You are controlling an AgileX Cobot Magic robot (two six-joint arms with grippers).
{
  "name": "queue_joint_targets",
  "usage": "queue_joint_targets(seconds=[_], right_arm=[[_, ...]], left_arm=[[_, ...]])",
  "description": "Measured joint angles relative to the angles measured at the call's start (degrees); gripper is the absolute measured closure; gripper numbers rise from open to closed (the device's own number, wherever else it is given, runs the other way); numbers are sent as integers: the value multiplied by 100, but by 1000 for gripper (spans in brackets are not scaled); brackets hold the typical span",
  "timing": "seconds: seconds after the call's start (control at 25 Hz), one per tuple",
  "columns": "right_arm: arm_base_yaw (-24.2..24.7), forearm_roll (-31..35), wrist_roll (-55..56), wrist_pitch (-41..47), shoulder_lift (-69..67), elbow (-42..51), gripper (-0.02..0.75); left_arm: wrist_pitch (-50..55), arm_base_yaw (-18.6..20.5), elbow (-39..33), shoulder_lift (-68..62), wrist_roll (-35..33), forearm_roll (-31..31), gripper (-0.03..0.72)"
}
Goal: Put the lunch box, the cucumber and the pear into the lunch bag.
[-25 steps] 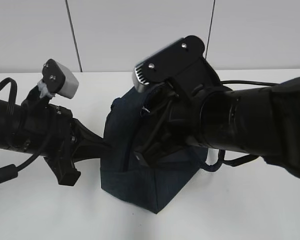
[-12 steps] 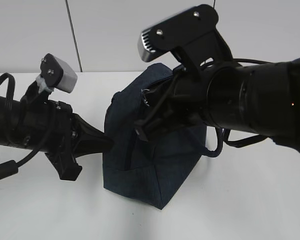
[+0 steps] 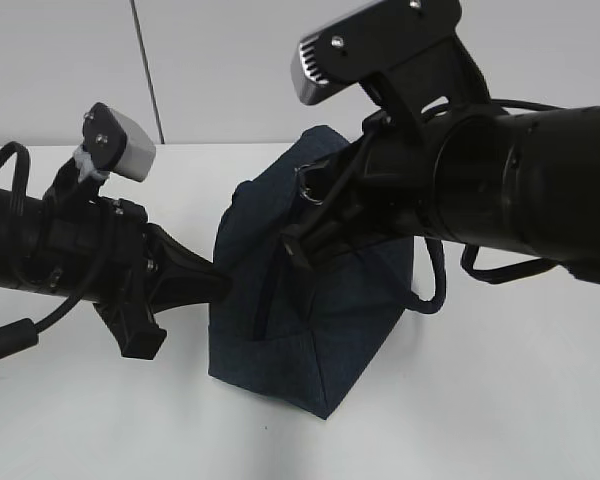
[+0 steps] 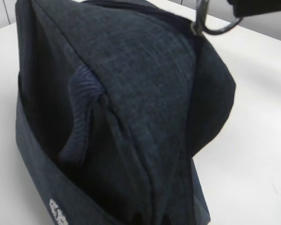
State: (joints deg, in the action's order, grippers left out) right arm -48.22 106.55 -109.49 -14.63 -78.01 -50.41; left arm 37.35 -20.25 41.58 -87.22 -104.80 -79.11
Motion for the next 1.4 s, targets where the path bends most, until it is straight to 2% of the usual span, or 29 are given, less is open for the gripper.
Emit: queue_joint_targets(seconds=[0.36,0.52,0.88,1.04,1.24,1.4], right_arm=[[-12,28,-12,-79,106,0,732],[10,12,-315,-416,144,-117,732],[37,2,-531,-597,-494,-583,732],[220,-19,-637,-564,-847,-861,732],[710,-19,-583,-98,-1100,-1026,732],[757,-9,-492,185,-933,-1026,732]], left_arm=[[52,-6,0,0,0,-7,700],[22,-6,-13,-6,0,103,701],[-37,-6,-13,0,6,207,701],[-32,-6,-13,0,16,219,701],[-56,-6,-7,0,19,168,701],[-92,-6,-7,0,19,174,701]])
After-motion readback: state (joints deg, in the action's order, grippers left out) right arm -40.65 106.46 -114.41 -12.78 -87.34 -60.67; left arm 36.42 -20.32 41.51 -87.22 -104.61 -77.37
